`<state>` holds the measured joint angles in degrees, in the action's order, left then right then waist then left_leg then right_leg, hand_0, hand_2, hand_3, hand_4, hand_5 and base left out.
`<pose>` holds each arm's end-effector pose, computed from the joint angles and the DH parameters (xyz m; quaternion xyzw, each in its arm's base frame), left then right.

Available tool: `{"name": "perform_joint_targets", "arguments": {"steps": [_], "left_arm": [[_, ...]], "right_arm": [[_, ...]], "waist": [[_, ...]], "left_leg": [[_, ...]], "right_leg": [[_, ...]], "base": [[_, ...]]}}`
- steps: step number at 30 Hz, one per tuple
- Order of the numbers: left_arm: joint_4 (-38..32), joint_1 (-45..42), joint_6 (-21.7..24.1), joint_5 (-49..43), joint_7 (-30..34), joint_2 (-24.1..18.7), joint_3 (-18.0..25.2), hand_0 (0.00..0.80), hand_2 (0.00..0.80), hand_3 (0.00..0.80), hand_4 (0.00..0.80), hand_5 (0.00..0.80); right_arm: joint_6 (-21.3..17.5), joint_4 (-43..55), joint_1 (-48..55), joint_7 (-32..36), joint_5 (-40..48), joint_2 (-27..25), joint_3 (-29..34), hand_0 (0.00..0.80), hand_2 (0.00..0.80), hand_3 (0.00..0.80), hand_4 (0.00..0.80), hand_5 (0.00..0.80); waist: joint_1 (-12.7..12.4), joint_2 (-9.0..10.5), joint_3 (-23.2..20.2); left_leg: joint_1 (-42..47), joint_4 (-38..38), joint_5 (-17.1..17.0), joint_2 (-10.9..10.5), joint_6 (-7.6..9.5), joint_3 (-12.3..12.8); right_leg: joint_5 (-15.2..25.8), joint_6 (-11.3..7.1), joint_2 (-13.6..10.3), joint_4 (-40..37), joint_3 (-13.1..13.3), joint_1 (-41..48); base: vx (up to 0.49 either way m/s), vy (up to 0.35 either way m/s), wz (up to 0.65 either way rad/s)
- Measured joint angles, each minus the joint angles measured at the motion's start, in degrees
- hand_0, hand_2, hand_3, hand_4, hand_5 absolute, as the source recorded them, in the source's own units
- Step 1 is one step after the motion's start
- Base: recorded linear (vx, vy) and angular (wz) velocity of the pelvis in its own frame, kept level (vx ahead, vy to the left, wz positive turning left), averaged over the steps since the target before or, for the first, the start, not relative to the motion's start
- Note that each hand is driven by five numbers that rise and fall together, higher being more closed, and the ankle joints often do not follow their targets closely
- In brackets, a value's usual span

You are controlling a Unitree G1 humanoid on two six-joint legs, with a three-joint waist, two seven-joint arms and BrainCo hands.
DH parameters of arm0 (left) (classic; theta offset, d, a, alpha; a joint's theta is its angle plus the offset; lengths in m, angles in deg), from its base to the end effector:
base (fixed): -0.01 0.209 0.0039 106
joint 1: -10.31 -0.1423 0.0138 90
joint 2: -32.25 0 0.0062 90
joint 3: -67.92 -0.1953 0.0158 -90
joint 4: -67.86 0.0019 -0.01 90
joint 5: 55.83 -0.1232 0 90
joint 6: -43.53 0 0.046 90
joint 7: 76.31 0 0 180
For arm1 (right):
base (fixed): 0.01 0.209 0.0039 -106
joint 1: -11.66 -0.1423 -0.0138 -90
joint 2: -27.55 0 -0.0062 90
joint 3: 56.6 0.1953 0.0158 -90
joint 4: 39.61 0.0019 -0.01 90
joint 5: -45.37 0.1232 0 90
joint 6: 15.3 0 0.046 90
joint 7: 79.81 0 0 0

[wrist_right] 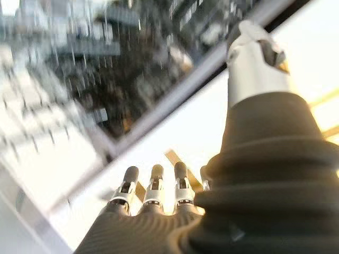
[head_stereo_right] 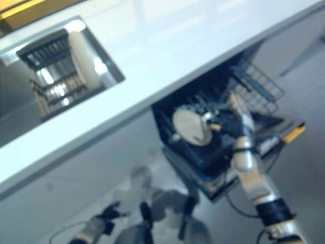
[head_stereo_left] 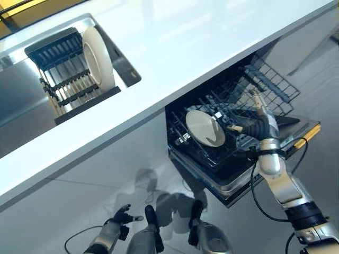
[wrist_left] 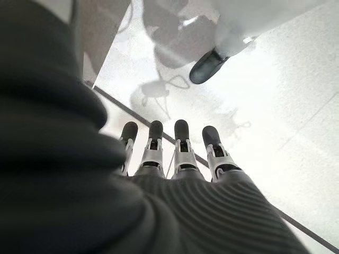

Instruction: Take plates into dishwasher

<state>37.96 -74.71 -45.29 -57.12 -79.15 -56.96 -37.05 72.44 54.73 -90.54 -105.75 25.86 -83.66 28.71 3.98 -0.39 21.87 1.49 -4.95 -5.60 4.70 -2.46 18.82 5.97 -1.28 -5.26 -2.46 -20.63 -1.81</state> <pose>0.1245 0.2137 -0.0948 0.2066 0.4548 -0.0346 0.8656 0.2254 -0.2379 0.1201 -0.4273 -0.2542 -0.1626 0.8523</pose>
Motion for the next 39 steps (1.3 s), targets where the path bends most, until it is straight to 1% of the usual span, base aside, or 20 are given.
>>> {"name": "perform_joint_targets", "arguments": {"steps": [2,4,7,10,12,14,17,21,24,27,29,31,34,36,37,38,39], "left_arm": [[0.91,-1.58,0.67,-0.28,-0.02,0.05,0.40,0.000,0.000,0.000,0.000,0.000],[1.93,-2.71,1.12,-0.35,-0.01,0.22,0.40,0.000,0.000,0.000,0.000,0.000],[2.43,-4.94,1.56,-0.47,-0.03,0.40,0.47,0.000,0.000,0.000,0.000,0.000],[3.34,-5.63,1.82,-0.76,-0.03,0.76,0.49,0.000,0.000,0.000,0.000,0.000],[4.15,-5.75,1.91,-1.40,-0.02,1.17,0.51,0.000,0.000,0.000,0.000,0.000],[4.38,-6.00,1.97,-1.44,0.00,1.60,0.51,0.000,0.000,0.000,0.000,0.000],[5.56,-6.17,2.18,-1.42,0.01,2.51,0.50,0.000,0.000,0.000,0.000,0.000],[6.30,-6.47,2.37,-1.24,0.01,3.50,0.51,0.000,0.000,0.000,0.000,0.000],[6.65,-6.92,2.31,-1.21,0.00,3.72,0.55,0.000,0.000,0.000,0.000,0.000],[6.91,-7.79,2.30,-1.11,-0.07,3.72,1.62,0.000,0.000,0.000,0.000,0.000],[7.49,-7.90,2.22,-0.02,-0.08,3.70,1.70,0.000,0.000,0.000,0.000,0.000],[7.67,-8.01,2.15,0.37,-0.14,3.62,1.67,0.000,0.000,0.000,0.000,0.000],[7.74,-8.00,1.94,0.69,-0.15,3.39,1.65,0.000,0.000,0.000,0.000,0.000],[7.74,-8.15,1.87,0.99,-0.17,3.02,1.60,0.000,0.000,0.000,0.000,0.000],[7.76,-8.26,1.86,1.03,-0.21,2.93,1.60,0.000,0.000,0.000,0.000,0.000],[7.76,-8.29,1.81,1.05,-0.49,2.89,1.59,0.000,0.000,0.000,0.000,0.000],[7.74,-8.29,1.76,1.06,-0.67,2.83,1.58,0.000,0.000,0.000,0.000,0.000]], "right_arm": [[-2.06,1.77,2.17,-2.45,-1.97,-1.02,2.48,0.000,0.000,0.000,0.000,0.000],[-3.78,2.87,4.40,-4.18,-2.50,-2.29,4.58,0.000,0.000,0.000,0.000,0.000],[-5.29,4.19,8.59,-5.59,-2.31,-2.59,7.85,0.000,0.000,0.000,0.000,0.000],[-6.21,4.57,10.78,-5.70,-2.29,-2.72,9.57,0.000,0.000,0.000,0.000,0.000],[-6.37,5.21,11.99,-5.52,-2.26,-3.38,10.08,0.000,0.000,0.000,0.000,0.000],[-6.53,6.51,12.90,-4.30,-1.54,-4.16,10.94,0.000,0.000,0.000,0.000,0.000],[-7.57,7.16,12.94,-1.40,2.44,-4.60,11.59,0.000,0.000,0.000,0.000,0.000],[-9.99,10.29,12.92,5.47,13.30,-4.60,12.56,0.000,0.000,0.000,0.000,0.000],[-11.10,13.89,12.31,11.28,21.71,-4.33,12.60,0.000,0.000,0.000,0.000,0.000],[-11.07,15.83,10.53,17.49,31.51,-3.56,11.61,0.000,0.000,0.000,0.000,0.000],[-10.80,16.00,9.47,20.67,35.95,-2.19,10.19,0.000,0.000,0.000,0.000,0.000],[-9.56,16.00,9.07,23.03,40.09,-0.47,8.12,0.000,0.000,0.000,0.000,0.000],[-7.79,16.00,8.45,25.42,43.52,1.27,4.66,0.000,0.000,0.000,0.000,0.000],[-6.01,16.00,7.16,26.80,45.54,2.68,2.32,0.000,0.000,0.000,0.000,0.000],[-5.52,16.00,6.65,26.97,46.22,3.21,1.57,0.000,0.000,0.000,0.000,0.000],[-4.42,16.00,5.61,27.12,47.28,3.64,0.52,0.000,0.000,0.000,0.000,0.000],[-3.47,15.94,4.59,27.08,47.76,4.35,-0.04,0.000,0.000,0.000,0.000,0.000]], "waist": [[1.41,0.43,-1.65],[1.89,0.42,-3.49],[2.06,0.22,-7.95],[3.02,-0.06,-10.45],[3.18,-0.49,-12.15],[3.30,-1.10,-13.63],[3.57,-1.74,-15.70],[3.48,-2.24,-16.55],[3.15,-2.48,-17.19],[2.89,-2.36,-17.92],[2.79,-2.09,-18.34],[2.65,-1.65,-18.64],[1.47,-1.23,-19.05],[1.11,-0.75,-19.24],[0.87,-0.63,-19.30],[-0.26,-0.51,-19.36],[-0.54,-0.36,-19.40]], "left_leg": [[0.30,-0.02,0.09,0.16,-0.09,0.06],[1.23,-0.14,0.34,0.32,-0.24,0.38],[2.14,-0.24,1.19,0.79,-0.49,1.55],[3.37,-0.24,1.39,0.92,-0.69,1.65],[3.83,-0.27,1.66,1.11,-0.81,2.20],[3.96,-0.29,1.74,1.26,-0.90,2.71],[4.38,-0.29,1.85,1.45,-1.05,3.02],[5.18,-0.30,1.89,1.50,-1.10,2.99],[5.16,-0.31,1.88,1.41,-1.09,2.86],[5.15,-0.33,1.87,1.31,-1.08,2.58],[5.17,-0.34,1.84,1.20,-1.02,2.10],[5.12,-0.37,1.80,1.03,-0.96,1.26],[5.12,-0.38,1.81,0.98,-0.95,0.75],[4.94,-0.38,1.65,0.72,-0.71,-0.45],[4.97,-0.37,1.67,0.62,-0.63,-0.70],[4.96,-0.37,1.77,0.33,-0.48,-0.86],[4.80,-0.37,1.77,0.18,-0.28,-1.14]], "right_leg": [[0.00,0.01,0.21,-0.21,0.05,0.39],[-0.01,0.01,0.40,-0.56,0.33,1.21],[-0.03,0.03,0.81,-1.25,1.31,1.85],[-0.03,0.03,1.02,-1.83,1.41,3.32],[-0.14,0.16,1.07,-1.81,1.87,3.66],[-0.17,0.21,1.18,-1.75,2.41,3.62],[-0.22,0.29,1.43,-1.75,2.89,3.74],[-0.27,0.36,1.45,-1.74,2.90,4.54],[-0.27,0.35,1.35,-1.71,2.84,4.59],[-0.28,0.35,1.24,-1.77,2.59,4.78],[-0.30,0.34,1.14,-1.80,2.14,5.08],[-0.64,0.21,0.87,-1.59,1.13,5.46],[-1.06,0.08,0.65,-0.85,0.84,5.36],[-2.07,-0.28,0.04,0.64,-0.48,5.30],[-2.46,-0.36,-0.15,1.27,-0.60,5.20],[-3.09,-0.63,-0.63,2.41,-0.75,4.83],[-3.52,-0.76,-1.00,3.41,-0.92,4.33]], "base": [[0.014,-0.042,-0.08],[0.023,-0.037,-0.07],[0.015,-0.047,-0.17],[-0.008,-0.050,-0.04],[-0.004,-0.039,-0.11],[0.014,-0.022,-0.14],[0.029,0.009,-0.09],[0.044,0.060,0.01],[0.055,0.092,0.02],[0.078,0.109,0.05],[0.083,0.115,0.13],[0.095,0.136,0.22],[0.105,0.149,0.12],[0.124,0.172,0.28],[0.124,0.184,0.21],[0.125,0.194,0.13],[0.133,0.212,0.18]]}}
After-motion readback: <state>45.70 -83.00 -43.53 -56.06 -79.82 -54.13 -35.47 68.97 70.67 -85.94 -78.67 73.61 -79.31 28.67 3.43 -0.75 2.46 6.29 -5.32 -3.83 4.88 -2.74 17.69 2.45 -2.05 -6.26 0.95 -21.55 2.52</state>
